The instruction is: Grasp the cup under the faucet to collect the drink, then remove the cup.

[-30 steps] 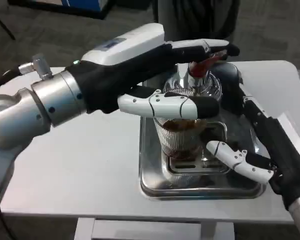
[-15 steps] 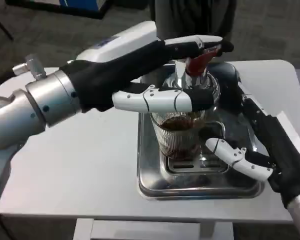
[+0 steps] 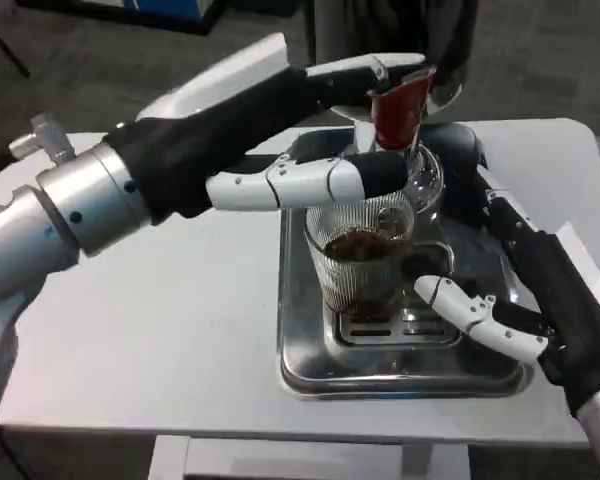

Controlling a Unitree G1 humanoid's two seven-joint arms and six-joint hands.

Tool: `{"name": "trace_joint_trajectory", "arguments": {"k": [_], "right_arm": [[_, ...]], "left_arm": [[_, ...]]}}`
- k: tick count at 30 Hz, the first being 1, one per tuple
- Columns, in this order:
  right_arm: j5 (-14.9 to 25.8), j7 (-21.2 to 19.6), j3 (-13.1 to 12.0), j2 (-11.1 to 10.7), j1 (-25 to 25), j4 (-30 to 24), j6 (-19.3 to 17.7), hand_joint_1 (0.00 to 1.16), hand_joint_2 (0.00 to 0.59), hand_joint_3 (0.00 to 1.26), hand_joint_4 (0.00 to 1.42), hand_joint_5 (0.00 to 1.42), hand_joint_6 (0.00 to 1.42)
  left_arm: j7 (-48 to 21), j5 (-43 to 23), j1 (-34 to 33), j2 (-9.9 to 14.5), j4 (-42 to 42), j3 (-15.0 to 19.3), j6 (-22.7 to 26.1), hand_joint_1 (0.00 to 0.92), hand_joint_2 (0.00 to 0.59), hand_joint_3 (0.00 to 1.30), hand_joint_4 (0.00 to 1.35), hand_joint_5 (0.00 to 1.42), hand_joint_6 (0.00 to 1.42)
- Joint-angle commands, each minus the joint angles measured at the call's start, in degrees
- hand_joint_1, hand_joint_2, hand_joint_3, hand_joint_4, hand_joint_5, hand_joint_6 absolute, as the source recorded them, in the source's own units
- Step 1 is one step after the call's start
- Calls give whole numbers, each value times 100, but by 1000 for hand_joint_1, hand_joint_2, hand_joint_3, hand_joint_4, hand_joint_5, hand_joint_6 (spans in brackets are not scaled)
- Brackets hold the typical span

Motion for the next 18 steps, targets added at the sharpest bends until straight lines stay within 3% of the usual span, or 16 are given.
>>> {"name": "trace_joint_trajectory", "arguments": {"k": [1,11,18], "right_arm": [[66,-27,24,31,92,-132,18,541,274,79,63,122,143],[62,-37,23,32,152,-171,12,541,274,85,64,122,143],[70,-43,15,39,146,-178,7,541,275,86,71,122,143]], "left_arm": [[100,-171,55,-68,-62,233,-26,0,104,163,138,238,219],[67,-157,37,-117,-60,299,-14,0,103,156,140,239,225],[281,-520,-16,-218,-277,746,34,0,104,162,149,259,252]]}}
